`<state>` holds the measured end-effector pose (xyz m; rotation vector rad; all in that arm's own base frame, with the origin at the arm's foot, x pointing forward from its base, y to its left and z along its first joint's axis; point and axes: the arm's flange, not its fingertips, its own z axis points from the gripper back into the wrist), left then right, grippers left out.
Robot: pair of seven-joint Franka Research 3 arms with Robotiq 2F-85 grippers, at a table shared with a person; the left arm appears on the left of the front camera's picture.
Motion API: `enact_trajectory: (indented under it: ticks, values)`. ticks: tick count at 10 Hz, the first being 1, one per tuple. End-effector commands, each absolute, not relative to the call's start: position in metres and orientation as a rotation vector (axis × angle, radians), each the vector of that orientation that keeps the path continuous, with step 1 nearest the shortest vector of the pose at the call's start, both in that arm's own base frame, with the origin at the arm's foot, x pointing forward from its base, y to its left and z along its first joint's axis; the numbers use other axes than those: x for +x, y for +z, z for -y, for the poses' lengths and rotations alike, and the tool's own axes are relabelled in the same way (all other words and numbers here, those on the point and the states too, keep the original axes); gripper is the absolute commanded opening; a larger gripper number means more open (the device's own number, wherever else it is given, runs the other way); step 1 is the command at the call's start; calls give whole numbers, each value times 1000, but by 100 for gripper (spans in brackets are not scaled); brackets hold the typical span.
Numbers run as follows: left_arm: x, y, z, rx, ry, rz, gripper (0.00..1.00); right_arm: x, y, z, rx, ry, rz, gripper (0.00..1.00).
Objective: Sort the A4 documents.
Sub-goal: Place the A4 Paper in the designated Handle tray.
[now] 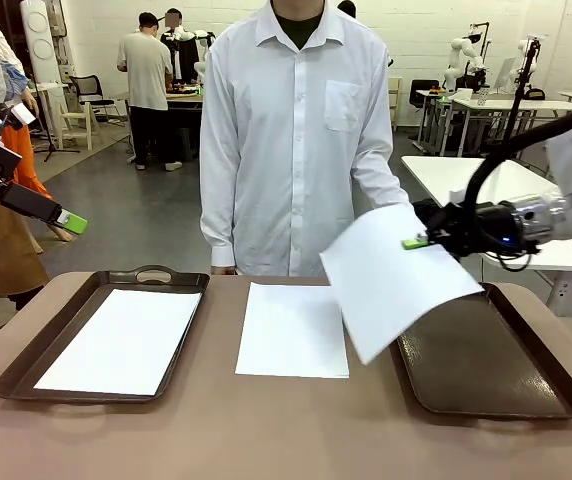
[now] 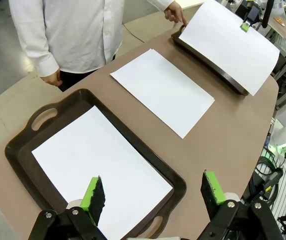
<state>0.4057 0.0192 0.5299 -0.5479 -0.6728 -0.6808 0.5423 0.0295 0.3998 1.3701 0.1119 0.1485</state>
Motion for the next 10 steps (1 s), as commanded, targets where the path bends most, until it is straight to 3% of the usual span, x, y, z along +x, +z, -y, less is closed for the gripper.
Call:
enact_trajectory:
  ticks: [1, 4, 10]
  values:
    - [405, 529, -19, -545, -686, 670, 100, 552, 390, 7, 1383, 135, -91, 1]
    - [405, 529, -19, -545, -686, 670, 100, 563, 379, 34, 1401, 105, -60, 1]
    - [405, 529, -19, -545, -686, 670, 100, 582, 326, 36, 1452, -11, -150, 1]
